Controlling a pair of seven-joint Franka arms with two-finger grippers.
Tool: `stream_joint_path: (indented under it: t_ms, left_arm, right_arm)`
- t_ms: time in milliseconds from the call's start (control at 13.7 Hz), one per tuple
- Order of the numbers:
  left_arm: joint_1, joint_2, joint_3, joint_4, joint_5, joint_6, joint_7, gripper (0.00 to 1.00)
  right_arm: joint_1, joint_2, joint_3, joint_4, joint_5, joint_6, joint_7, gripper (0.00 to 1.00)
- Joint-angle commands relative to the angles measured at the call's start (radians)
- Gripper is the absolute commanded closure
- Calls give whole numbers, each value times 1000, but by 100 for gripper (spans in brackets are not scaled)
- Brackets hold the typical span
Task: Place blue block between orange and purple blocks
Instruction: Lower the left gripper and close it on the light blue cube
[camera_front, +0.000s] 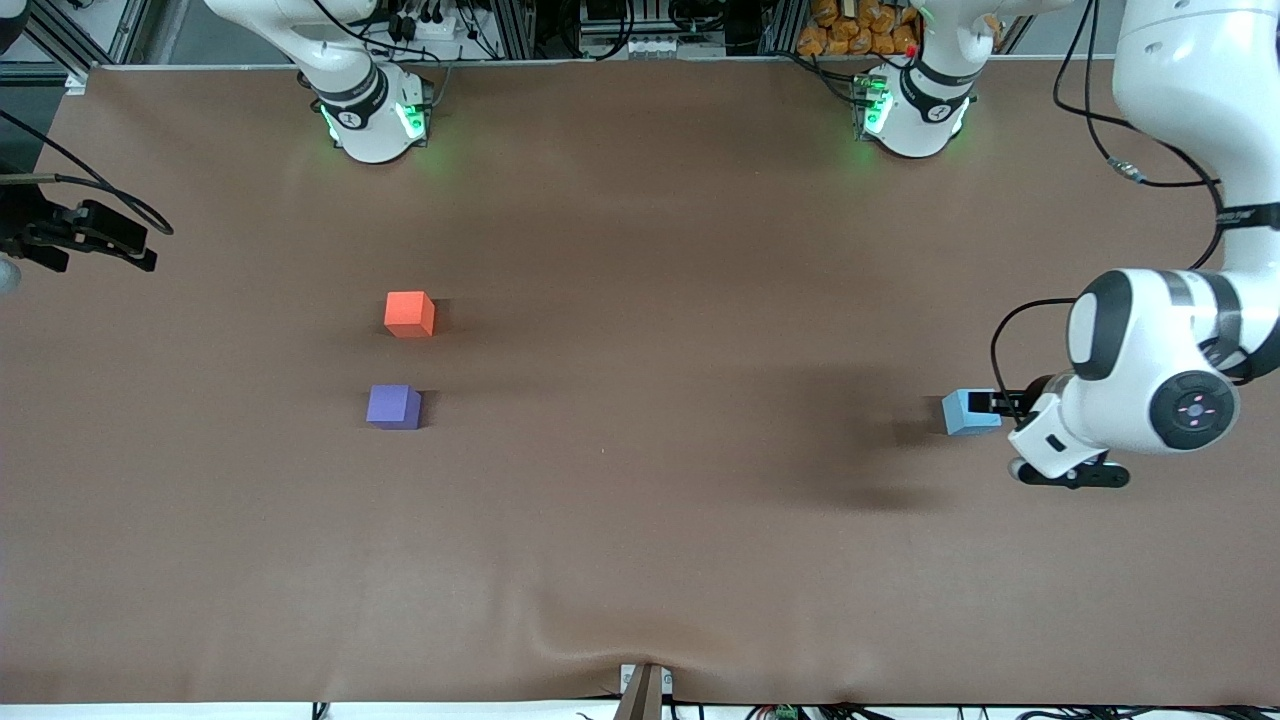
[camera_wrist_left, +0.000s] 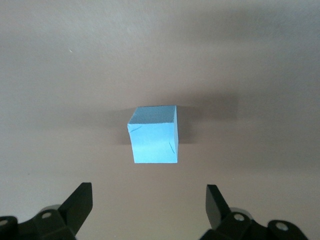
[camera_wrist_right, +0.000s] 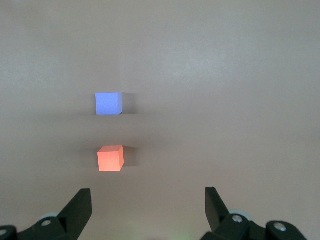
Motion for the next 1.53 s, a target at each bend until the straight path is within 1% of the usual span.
stream_joint_path:
  t_ms: [0,146,292,511,657,1240,1313,1386,1459]
  left_arm:
    - [-1,13,-2,-52,21,72,-8,0]
    - [1,16,-2,-91,21,127,-13,0]
    - [34,19,-4,-121,18,187,-13,0]
    - [34,47,-4,-141,18,241,-11,0]
    - [30,76,-4,-140,19,261,-13,0]
    - [34,117,-2,-149,27,269,-13,0]
    - [34,116,-2,-149,27,269,-13,5]
    - [34,111,-1,-149,27,267,-14,45]
    - [36,107,-1,-149,27,259,-14,67]
  right_arm:
    - [-22,-17,16,-15,-1,0,-9,0]
    - [-20,-17,16,-15,-1,0,-8,0]
    - [-22,-17,16,-15,-1,0,-8,0]
    - [-22,-13,16,-15,-1,-2,-8,0]
    - [-22,-13,16,-17,-1,-2,-8,0]
    - [-23,-13,16,-17,-1,-3,-9,0]
    - [-23,-13,16,-17,-1,-3,-8,0]
    - [-23,-13,14,-17,-1,-3,-8,0]
    - [-23,-13,14,-17,-1,-3,-9,0]
